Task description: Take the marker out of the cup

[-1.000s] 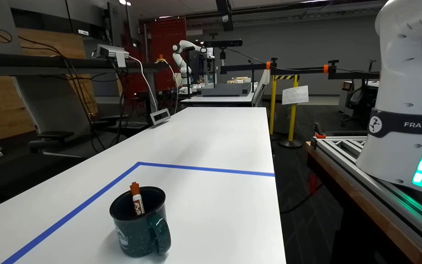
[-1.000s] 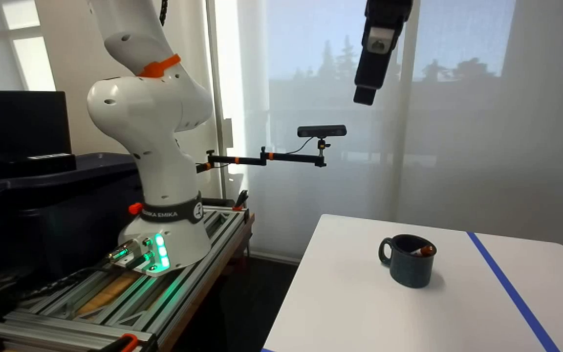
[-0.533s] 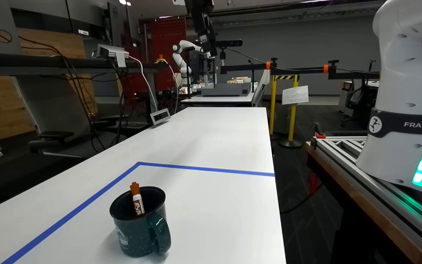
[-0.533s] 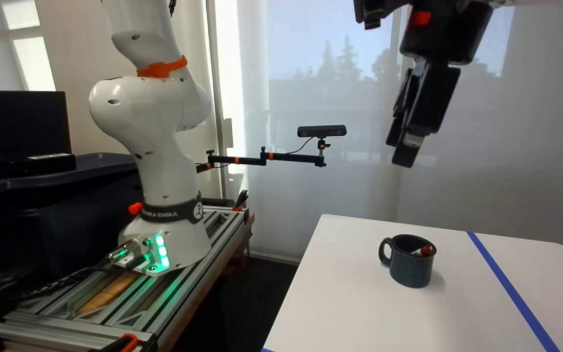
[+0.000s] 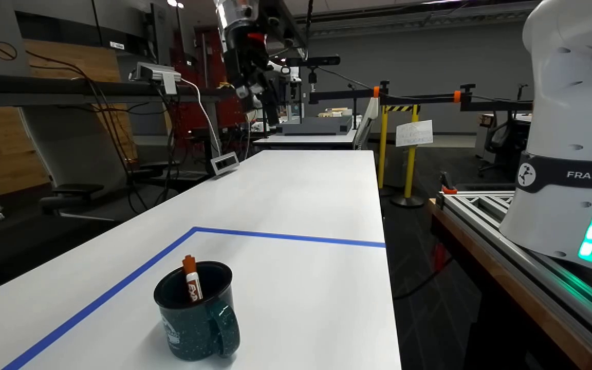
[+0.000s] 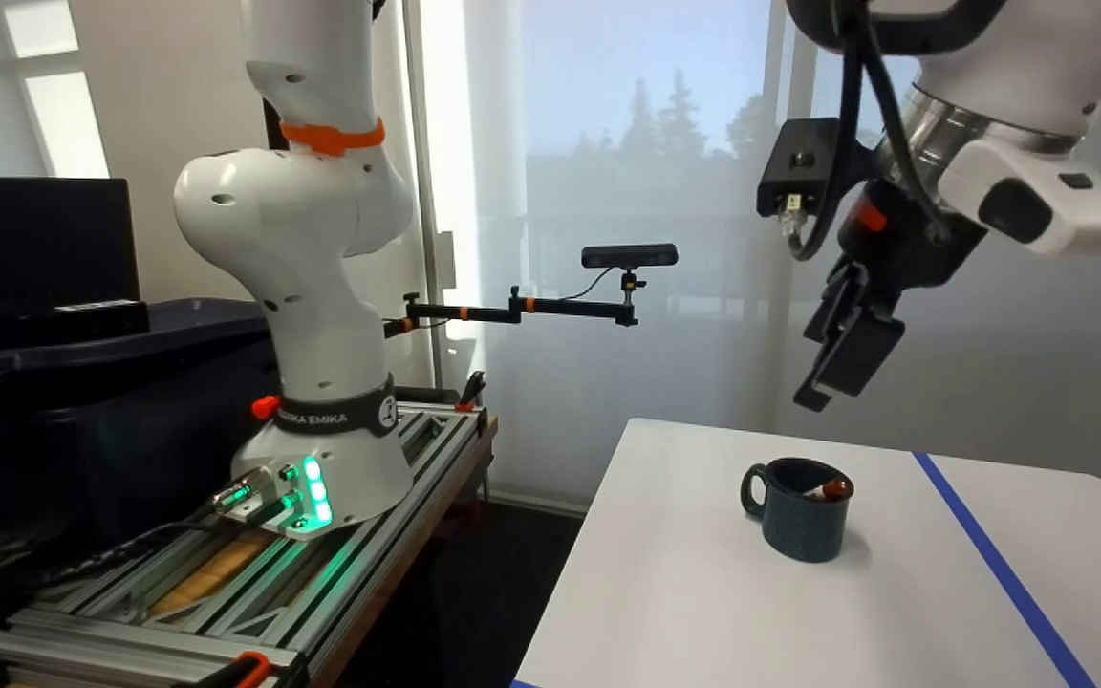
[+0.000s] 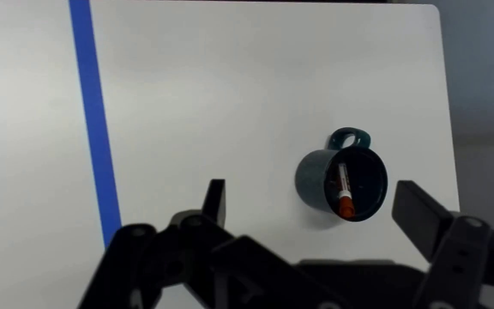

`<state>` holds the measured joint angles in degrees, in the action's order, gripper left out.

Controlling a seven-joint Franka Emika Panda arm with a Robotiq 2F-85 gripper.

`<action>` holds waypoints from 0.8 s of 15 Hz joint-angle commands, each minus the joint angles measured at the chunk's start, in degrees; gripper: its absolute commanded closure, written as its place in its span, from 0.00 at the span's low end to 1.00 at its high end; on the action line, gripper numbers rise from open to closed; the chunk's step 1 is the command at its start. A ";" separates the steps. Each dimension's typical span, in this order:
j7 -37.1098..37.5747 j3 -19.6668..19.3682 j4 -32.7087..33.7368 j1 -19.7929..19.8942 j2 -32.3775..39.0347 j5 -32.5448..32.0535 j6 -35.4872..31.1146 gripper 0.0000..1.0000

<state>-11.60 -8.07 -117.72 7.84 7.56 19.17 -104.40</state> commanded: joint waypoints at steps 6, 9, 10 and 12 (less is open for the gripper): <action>4.81 4.57 4.56 -0.21 10.99 12.04 -4.10 0.00; 6.62 6.10 6.26 -0.37 14.90 14.13 -6.34 0.00; 7.12 6.54 6.79 -0.38 15.98 14.75 -6.76 0.00; 8.36 7.25 8.17 -0.51 18.40 15.62 -7.85 0.00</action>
<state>-5.51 -1.60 -112.53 7.72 22.46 32.65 -111.21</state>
